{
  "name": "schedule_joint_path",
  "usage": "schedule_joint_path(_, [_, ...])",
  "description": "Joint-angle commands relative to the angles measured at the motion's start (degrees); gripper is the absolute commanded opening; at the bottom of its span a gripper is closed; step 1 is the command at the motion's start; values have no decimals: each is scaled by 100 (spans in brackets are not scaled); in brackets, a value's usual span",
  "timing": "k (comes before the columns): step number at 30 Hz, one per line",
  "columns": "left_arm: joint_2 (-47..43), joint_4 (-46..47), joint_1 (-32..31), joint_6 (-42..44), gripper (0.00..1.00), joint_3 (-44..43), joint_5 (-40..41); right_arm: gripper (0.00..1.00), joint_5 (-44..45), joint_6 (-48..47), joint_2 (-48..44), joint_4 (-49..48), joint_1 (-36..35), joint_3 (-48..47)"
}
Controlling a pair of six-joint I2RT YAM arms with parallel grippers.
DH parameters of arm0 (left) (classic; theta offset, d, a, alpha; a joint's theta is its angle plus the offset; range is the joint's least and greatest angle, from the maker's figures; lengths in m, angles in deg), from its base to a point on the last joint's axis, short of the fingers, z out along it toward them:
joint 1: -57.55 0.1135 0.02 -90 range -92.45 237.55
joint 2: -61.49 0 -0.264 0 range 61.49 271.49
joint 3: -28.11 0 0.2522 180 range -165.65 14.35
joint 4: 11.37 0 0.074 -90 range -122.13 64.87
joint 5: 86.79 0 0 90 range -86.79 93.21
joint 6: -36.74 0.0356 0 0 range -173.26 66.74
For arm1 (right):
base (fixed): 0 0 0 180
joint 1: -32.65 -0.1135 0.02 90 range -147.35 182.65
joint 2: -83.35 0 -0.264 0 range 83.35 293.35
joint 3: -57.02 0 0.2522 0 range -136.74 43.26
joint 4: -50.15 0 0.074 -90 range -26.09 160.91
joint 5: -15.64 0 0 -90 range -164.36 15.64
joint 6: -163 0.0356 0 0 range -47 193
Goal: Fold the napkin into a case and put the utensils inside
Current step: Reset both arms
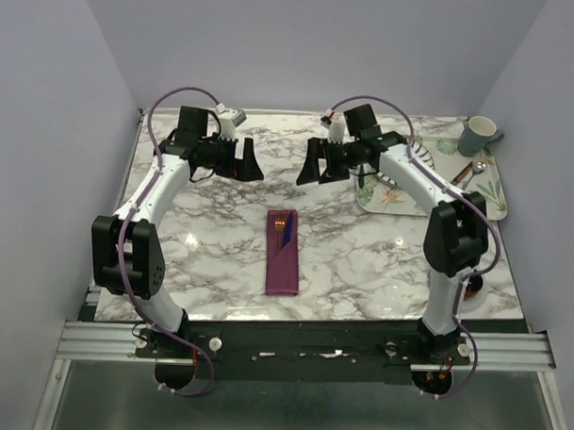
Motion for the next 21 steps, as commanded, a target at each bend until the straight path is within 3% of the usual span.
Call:
schedule_joint_path(1, [206, -1312, -18, 1274, 99, -1063, 756, 100, 921, -801, -1070, -90, 282, -46])
schedule_joint_path(5, [488, -1523, -194, 1336, 99, -1802, 1846, 100, 1878, -1442, -2010, -405, 431, 539])
schedule_joint_path(8, [532, -1532, -326, 1363, 99, -2005, 1988, 100, 2414, -1926, -2652, -468, 458, 1277])
schedule_joint_path(11, [541, -1611, -475, 1187, 99, -2058, 2436, 100, 2260, -2313, -3301, -380, 546, 1921])
schedule_joint_path(16, [401, -1849, -475, 749, 99, -1576, 2762, 100, 2232, -2638, -4252, -406, 634, 3248])
schedule_joint_path(21, [-170, -1147, -475, 440, 99, -513, 2841, 100, 2504, -2744, -4850, -696, 757, 3899])
